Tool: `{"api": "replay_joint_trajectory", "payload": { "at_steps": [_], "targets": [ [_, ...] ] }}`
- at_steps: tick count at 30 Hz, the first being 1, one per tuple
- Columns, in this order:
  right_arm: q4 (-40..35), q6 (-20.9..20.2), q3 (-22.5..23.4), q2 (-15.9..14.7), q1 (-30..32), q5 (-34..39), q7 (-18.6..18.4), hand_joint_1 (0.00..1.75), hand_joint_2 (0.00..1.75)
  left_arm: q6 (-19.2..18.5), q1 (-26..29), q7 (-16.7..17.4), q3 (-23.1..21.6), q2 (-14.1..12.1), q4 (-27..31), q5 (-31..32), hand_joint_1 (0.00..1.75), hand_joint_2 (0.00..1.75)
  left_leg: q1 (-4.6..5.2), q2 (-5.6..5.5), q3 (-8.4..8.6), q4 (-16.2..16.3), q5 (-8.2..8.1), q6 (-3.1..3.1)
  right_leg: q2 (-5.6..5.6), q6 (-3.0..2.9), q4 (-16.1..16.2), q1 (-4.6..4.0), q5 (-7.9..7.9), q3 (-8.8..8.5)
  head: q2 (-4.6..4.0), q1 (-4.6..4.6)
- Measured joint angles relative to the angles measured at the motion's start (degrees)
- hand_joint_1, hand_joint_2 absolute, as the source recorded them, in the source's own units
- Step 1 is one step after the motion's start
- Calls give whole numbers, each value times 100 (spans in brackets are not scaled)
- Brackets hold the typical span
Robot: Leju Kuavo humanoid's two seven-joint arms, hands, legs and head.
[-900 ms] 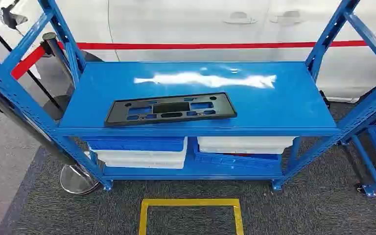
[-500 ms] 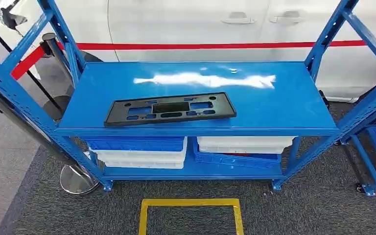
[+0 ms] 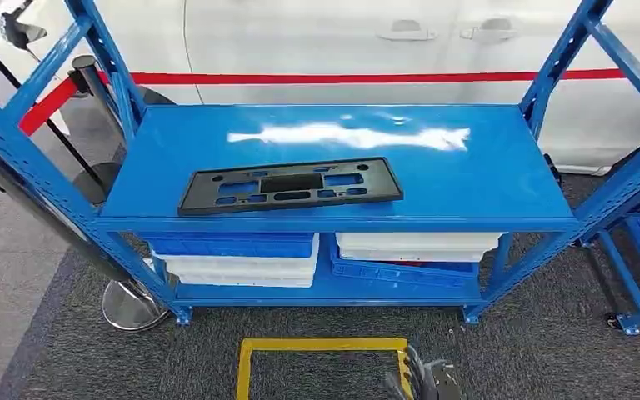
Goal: Take the parts from the cabinet and place them on the table.
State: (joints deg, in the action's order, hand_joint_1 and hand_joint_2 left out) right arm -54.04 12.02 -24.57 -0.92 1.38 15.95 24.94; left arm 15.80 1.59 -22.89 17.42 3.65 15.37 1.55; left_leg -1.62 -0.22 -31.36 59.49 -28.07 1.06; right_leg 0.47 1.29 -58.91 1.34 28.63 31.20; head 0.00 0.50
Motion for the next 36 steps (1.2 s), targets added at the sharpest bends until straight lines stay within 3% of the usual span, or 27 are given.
{"api": "replay_joint_trajectory", "payload": {
  "at_steps": [11,12,14,15,19,20,21,23,25,26,27,28,30,31,32,33,36],
  "targets": [
    [-2166,-46,223,-201,-106,-1071,627,0,0,-175,-36,-308,173,-50,-107,155,0,0,0,-2,-1,0,1,0,-2,0,0,-1,0,0,0,2],
    [-2352,-68,223,-221,-131,-1172,689,0,175,-192,-44,-332,188,-63,-120,184,0,0,0,-2,-2,0,1,0,-2,0,0,-1,0,-1,0,-2],
    [-2758,-124,223,-262,-194,-1386,812,0,175,-256,-56,-376,254,-79,-144,232,0,0,0,-2,-2,1,0,0,-2,0,0,0,0,0,0,0],
    [-2931,-146,221,-275,-230,-1485,869,0,175,-286,-64,-402,275,-96,-157,247,0,0,13,-4,-15,48,-14,-25,-3,21,25,38,-20,-2,0,0],
    [-3637,-231,194,-286,-360,-1885,1066,0,175,-409,-84,-492,380,-160,-197,334,0,0,31,-10,-29,34,-3,-81,-7,67,59,59,-47,-4,0,6],
    [-3807,-284,188,-286,-403,-1943,1073,0,175,-442,-90,-518,420,-171,-199,341,0,0,33,-8,-11,-49,38,-127,-3,105,103,47,-71,-27,0,7],
    [-3979,-364,186,-295,-436,-1980,1064,0,175,-478,-92,-546,446,-173,-203,352,0,0,-53,4,64,-194,128,-193,-20,102,73,60,-35,-40,0,-13],
    [-4194,-538,183,-326,-513,-2024,1034,0,175,-533,-106,-599,488,-173,-223,413,0,0,-24,34,83,-279,178,-248,-25,94,-421,36,297,232,0,-52],
    [-4335,-655,173,-341,-519,-2030,969,0,175,-566,-107,-623,548,-173,-238,444,0,0,-9,35,66,-279,176,-251,-26,124,-1309,43,659,687,0,-54],
    [-4362,-704,170,-354,-520,-2013,891,0,175,-566,-104,-623,560,-173,-247,444,0,0,-6,33,64,-275,175,-249,-28,137,-1584,47,685,849,0,-52],
    [-4375,-772,170,-367,-521,-1964,764,0,175,-566,-102,-623,573,-173,-258,444,0,0,-11,28,69,-270,169,-240,-30,147,-1545,54,561,857,0,-55],
    [-4379,-859,170,-389,-528,-1910,607,0,175,-564,-102,-623,588,-173,-269,446,0,0,-22,21,77,-261,155,-218,-34,155,-1252,66,318,742,0,-55],
    [-4377,-953,142,-441,-553,-1956,342,0,175,-555,-102,-619,603,-168,-273,452,0,0,-42,0,91,-194,100,-140,-48,166,-282,98,-219,288,0,-57],
    [-4366,-873,111,-476,-582,-2151,254,0,175,-551,-102,-616,614,-170,-273,461,0,0,-25,-3,59,-147,64,-86,-44,150,-51,97,-157,177,0,-70],
    [-4360,-743,63,-485,-604,-2438,194,0,175,-546,-110,-612,636,-170,-275,481,0,0,20,-9,18,-80,38,-32,-21,68,-14,55,-162,212,0,-70],
    [-4346,-517,2,-511,-610,-2902,137,0,175,-548,-108,-610,654,-170,-278,531,0,0,13,-9,13,-100,49,0,-23,37,-35,40,-149,236,0,-46],
    [-4276,708,-215,-605,-684,-5164,-66,0,175,-555,-104,-588,680,-173,-278,623,0,0,-34,-6,13,-120,15,101,-20,-109,-4,62,-175,231,0,-37]
  ]
}}
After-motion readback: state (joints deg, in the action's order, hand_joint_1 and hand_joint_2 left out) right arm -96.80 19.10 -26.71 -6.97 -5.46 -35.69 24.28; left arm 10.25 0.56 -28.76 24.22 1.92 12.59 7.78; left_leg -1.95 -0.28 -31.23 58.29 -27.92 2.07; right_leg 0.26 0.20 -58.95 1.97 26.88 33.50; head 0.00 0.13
